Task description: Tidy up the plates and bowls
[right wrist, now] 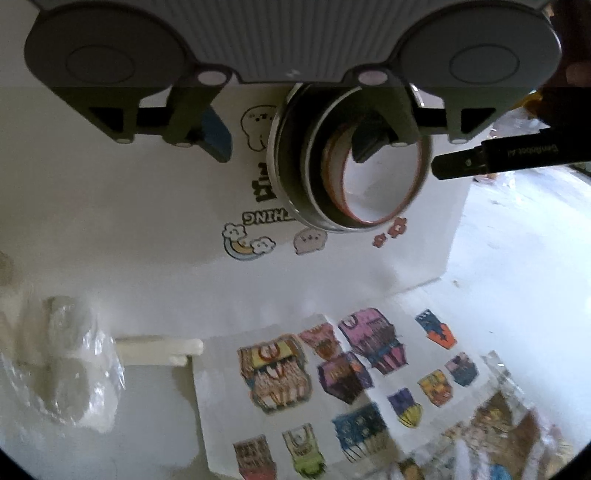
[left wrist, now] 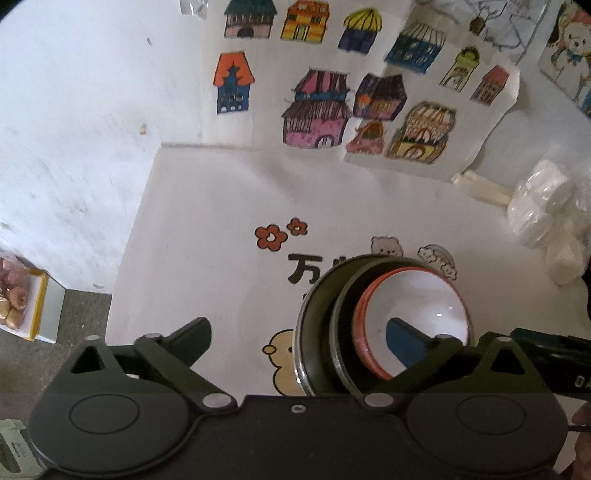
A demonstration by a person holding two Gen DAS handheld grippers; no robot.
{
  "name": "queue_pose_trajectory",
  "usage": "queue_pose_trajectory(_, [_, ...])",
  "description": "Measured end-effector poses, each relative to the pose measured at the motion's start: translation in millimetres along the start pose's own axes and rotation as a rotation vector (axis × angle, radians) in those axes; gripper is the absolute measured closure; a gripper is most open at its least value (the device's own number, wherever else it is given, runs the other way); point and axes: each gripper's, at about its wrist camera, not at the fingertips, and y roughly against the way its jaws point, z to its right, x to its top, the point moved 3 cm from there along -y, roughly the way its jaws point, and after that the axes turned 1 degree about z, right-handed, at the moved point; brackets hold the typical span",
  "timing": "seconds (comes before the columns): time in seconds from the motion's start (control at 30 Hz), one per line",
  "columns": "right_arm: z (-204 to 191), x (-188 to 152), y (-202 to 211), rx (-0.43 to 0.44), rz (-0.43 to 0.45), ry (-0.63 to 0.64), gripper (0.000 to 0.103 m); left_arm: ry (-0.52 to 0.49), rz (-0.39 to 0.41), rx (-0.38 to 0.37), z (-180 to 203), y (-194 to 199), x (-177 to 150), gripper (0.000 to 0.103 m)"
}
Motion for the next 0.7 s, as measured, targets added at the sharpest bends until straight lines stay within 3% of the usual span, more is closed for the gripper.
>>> queue_pose_trajectory(0.27, [1.1, -6.0, 31.8, 0.074, 0.069, 0.077, 0.000, 0.007, 0.066, 0.020, 10.5, 23.2, -15.3, 0.001])
queue_pose_trajectory(0.7, [19.8, -37.6, 89.9, 0.112, 0.141, 0.186, 0.000, 0.052, 0.110, 0.106, 40.5, 70.4, -75.7, 0.001])
